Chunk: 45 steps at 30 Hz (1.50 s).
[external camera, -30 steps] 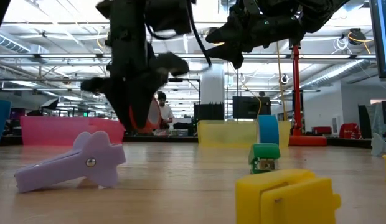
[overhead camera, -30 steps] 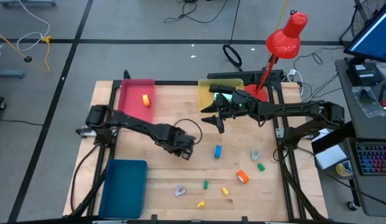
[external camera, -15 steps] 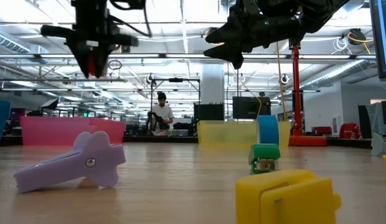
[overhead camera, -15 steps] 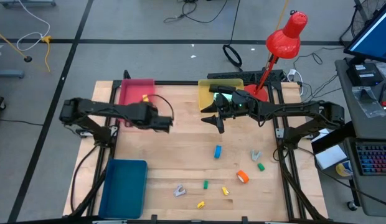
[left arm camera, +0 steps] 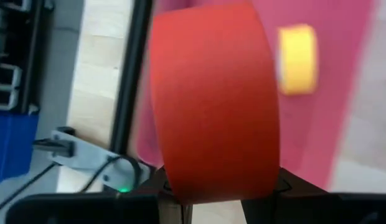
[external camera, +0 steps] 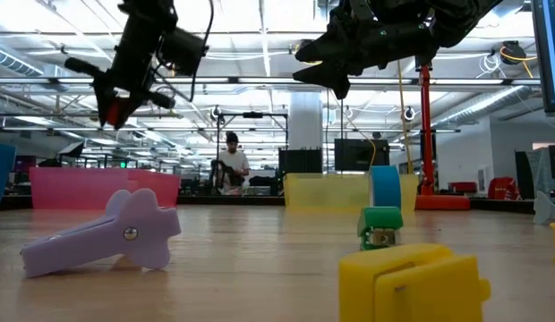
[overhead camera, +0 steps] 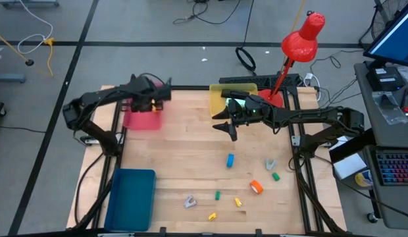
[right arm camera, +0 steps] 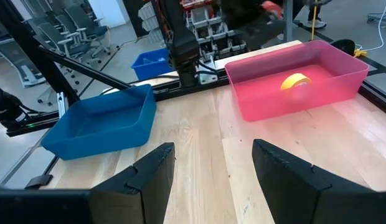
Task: Pick and place Stapler, Stapler remover, tape
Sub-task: Put the orange tape into the pink bin
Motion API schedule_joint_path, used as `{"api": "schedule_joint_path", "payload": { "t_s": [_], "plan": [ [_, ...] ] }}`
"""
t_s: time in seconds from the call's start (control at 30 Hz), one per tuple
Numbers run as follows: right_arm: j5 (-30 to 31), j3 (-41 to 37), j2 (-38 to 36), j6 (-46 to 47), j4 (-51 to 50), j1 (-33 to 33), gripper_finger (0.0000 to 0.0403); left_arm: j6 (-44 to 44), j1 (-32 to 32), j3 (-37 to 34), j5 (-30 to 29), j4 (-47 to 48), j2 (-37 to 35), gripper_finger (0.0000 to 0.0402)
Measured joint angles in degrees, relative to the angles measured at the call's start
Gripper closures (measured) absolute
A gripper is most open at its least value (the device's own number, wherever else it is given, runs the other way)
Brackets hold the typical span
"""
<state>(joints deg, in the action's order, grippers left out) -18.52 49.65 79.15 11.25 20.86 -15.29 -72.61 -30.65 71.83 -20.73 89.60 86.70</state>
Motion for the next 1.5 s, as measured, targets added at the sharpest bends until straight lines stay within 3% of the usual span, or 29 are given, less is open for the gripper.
{"api": "schedule_joint_path", "payload": {
  "t_s": [0.23, 0.8, 1.1, 1.5],
  "plan": [
    [-1.2, 0.0, 0.0, -0.2, 0.0, 0.0, 0.0195, 6.9, -9.6, -0.9, 1.9, -1.8, 3.8, 0.0309],
    [-1.2, 0.0, 0.0, -0.4, -0.1, 0.0, 0.0195, 13.3, -16.5, -0.9, 6.9, -4.6, 20.5, 0.0288],
    [-1.2, 0.0, 0.0, 0.0, -0.2, 0.0, 0.0195, 15.6, -17.0, -0.9, 7.6, -6.4, 21.3, 0.0284],
    [-1.2, 0.0, 0.0, 0.0, -0.2, 0.0, 0.0195, 21.5, -17.0, -0.9, 9.9, -10.5, 21.2, 0.0212]
  ]
}}
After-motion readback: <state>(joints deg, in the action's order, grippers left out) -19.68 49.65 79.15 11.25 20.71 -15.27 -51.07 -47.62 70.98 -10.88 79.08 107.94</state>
